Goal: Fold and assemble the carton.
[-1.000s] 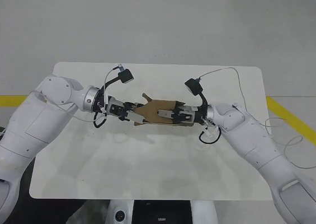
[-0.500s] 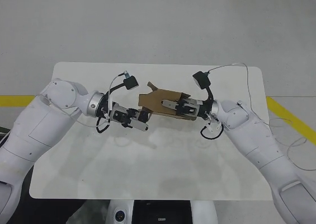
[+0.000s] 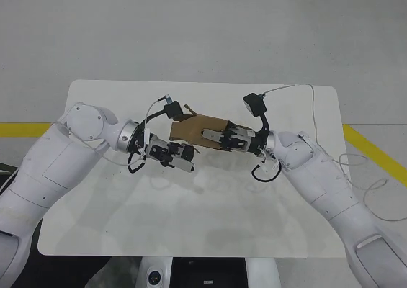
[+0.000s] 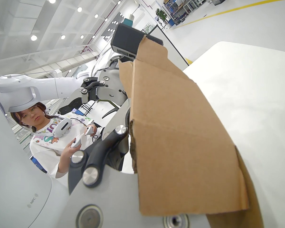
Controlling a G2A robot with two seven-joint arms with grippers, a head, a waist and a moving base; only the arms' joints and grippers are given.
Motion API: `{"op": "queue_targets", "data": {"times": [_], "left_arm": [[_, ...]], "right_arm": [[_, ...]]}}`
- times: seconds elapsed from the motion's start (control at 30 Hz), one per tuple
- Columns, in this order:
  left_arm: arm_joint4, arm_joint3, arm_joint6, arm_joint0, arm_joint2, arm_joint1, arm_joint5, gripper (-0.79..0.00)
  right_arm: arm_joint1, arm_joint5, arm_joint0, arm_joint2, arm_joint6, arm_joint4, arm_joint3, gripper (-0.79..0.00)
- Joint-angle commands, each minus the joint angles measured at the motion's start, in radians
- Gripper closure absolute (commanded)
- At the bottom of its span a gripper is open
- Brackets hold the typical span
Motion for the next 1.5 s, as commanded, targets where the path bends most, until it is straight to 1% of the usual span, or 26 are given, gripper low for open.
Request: {"op": "queue_targets", "data": {"times": [0.0,0.27,0.43,0.6,0.77,0.97,1.13,1.47], "left_arm": [[0.002,0.003,0.001,0.000,-0.002,-0.001,-0.001,-0.785],[0.008,-0.002,-0.001,0.002,-0.009,-0.001,0.001,-0.785],[0.012,-0.004,-0.002,0.005,-0.014,0.000,0.002,-0.785],[0.003,-0.001,-0.001,0.006,-0.037,0.006,0.001,-0.785],[-0.006,0.014,0.004,0.014,-0.077,0.018,-0.004,-0.785],[0.033,0.060,0.010,0.018,-0.123,0.036,-0.010,-0.785],[0.088,0.096,0.019,0.018,-0.127,0.041,-0.019,-0.785],[0.207,0.167,0.040,0.000,-0.112,0.033,-0.034,-0.785]], "right_arm": [[-0.002,0.000,-0.004,-0.001,0.002,0.002,-0.002,0.000],[-0.010,0.000,-0.008,0.002,0.007,0.007,0.000,0.000],[-0.009,0.000,-0.010,0.024,-0.003,0.004,0.015,0.000],[0.000,0.000,-0.022,0.061,0.000,-0.005,0.023,0.000],[0.020,0.000,-0.049,0.104,0.035,0.005,0.022,0.000],[0.044,0.000,-0.087,0.145,0.119,0.078,-0.012,0.000],[0.060,0.013,-0.109,0.153,0.182,0.128,-0.054,0.000],[0.086,0.026,-0.130,0.112,0.196,0.198,-0.135,0.000]]}}
